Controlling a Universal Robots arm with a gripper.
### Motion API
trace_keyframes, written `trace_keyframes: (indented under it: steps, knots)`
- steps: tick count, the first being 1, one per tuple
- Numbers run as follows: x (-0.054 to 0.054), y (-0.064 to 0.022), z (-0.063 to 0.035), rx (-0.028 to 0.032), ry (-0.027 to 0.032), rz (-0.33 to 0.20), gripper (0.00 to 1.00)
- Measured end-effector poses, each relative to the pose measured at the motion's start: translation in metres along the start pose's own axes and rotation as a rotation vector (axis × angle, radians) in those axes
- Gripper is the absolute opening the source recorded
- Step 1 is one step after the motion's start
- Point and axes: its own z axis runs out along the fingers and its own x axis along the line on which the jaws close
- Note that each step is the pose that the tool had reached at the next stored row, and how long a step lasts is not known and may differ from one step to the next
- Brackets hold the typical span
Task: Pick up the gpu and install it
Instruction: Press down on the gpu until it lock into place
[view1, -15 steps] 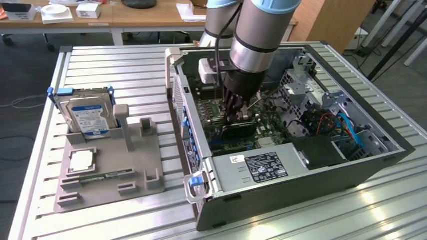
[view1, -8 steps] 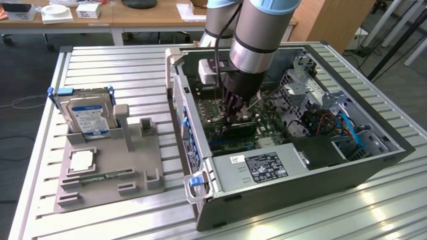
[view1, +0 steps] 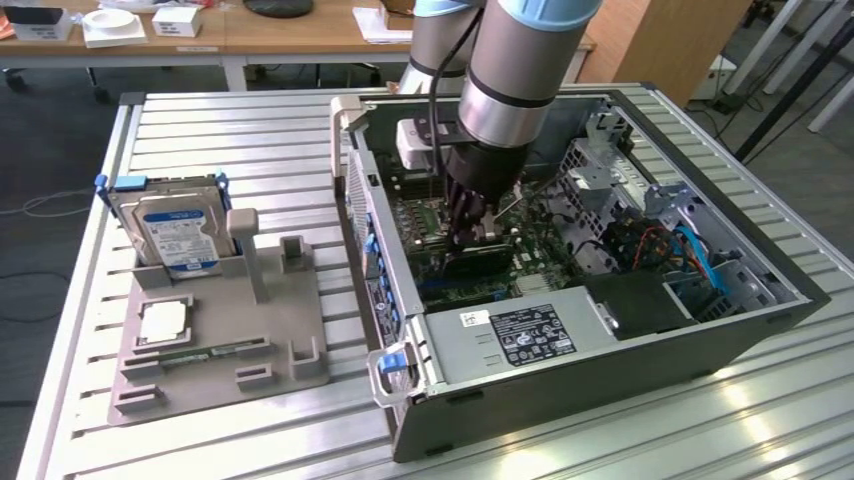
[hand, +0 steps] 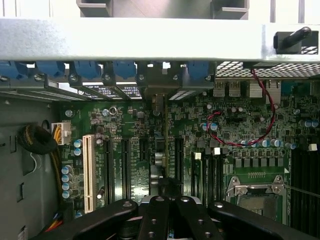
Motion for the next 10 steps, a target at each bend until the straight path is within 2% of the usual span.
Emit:
trace_keyframes:
  steps: [10]
  knots:
    - [0.0008,0.0000,0.0001,0.0000,-0.0002,0.000,0.10]
